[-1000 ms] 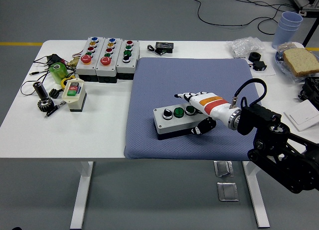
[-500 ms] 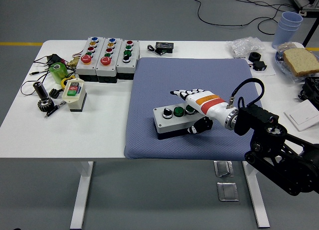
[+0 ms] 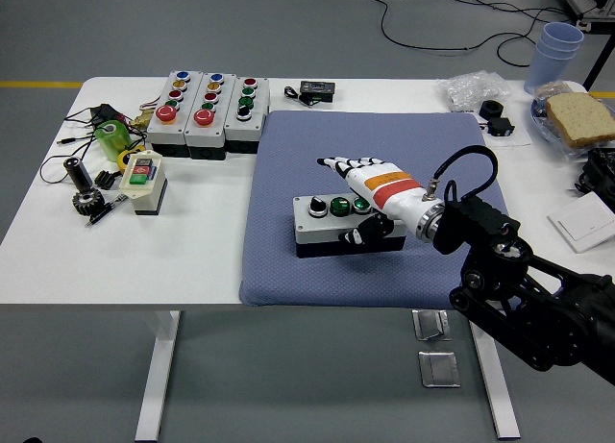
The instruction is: Pick up the button,place it on the desk,press the button,press the button
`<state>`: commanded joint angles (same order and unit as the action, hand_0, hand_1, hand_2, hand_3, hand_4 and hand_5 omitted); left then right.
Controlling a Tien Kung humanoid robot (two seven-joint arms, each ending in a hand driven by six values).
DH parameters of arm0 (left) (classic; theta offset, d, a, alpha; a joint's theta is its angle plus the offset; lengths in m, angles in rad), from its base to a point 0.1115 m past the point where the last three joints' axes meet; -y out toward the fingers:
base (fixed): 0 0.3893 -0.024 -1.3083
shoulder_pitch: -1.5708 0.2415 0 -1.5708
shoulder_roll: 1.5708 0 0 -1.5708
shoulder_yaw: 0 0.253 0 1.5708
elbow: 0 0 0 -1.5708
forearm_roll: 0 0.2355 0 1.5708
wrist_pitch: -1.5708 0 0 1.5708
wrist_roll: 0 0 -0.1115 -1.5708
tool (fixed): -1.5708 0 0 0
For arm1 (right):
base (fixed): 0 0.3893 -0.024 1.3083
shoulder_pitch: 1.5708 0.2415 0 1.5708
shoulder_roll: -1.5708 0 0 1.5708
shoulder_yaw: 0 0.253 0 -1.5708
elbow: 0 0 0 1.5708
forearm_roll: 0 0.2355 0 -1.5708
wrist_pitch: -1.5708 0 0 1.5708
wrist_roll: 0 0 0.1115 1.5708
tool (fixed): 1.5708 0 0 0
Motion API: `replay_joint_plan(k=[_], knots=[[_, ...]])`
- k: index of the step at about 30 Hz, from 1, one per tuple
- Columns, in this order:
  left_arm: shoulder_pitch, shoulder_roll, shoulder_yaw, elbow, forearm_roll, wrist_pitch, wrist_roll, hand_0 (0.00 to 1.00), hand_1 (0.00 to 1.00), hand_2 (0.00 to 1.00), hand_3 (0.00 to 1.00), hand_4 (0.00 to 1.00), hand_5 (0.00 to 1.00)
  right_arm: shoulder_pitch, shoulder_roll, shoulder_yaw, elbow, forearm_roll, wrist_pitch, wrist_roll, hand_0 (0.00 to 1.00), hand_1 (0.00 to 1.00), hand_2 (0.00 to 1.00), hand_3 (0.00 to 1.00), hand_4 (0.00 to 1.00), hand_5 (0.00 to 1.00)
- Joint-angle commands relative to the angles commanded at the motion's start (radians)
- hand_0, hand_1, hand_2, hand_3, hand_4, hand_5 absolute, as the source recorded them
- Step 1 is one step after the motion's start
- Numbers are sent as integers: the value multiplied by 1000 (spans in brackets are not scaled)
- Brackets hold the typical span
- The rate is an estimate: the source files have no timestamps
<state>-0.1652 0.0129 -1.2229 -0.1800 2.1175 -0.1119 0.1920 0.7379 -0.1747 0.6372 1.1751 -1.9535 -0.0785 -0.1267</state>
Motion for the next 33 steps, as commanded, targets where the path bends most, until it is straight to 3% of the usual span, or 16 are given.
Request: replay_joint_plan(k=[10,15,22,23,28,29,33], knots=[[-1,1,-3,0,-1,0,2,651,634,633,552,324,858,2,7,-1,-8,3,-1,-11,970,915,998,998,943,153],[-3,1,-2,0,3,0,1,651,634,633,552,324,857,-9,-7,11,23,16,2,-9,970,914,998,998,945,153],[-3,3,-6,0,4,2,4,651,634,633,552,324,857,-64,-67,107,132,24,2,-17,970,911,998,998,943,151],[-3,3,-7,0,5,2,4,650,634,633,554,323,856,-73,-78,118,149,20,0,-22,924,824,961,998,939,155],[-4,4,-6,0,9,3,3,650,634,633,554,323,856,-115,-132,150,227,0,-32,-55,924,824,961,998,939,155],[-4,4,-6,0,9,3,4,650,634,633,551,323,857,-127,-147,156,244,-2,-38,-71,428,275,478,821,862,216],[-4,4,-6,0,10,4,5,650,634,633,551,323,857,-156,-174,164,262,17,-62,-81,428,275,478,821,862,216]])
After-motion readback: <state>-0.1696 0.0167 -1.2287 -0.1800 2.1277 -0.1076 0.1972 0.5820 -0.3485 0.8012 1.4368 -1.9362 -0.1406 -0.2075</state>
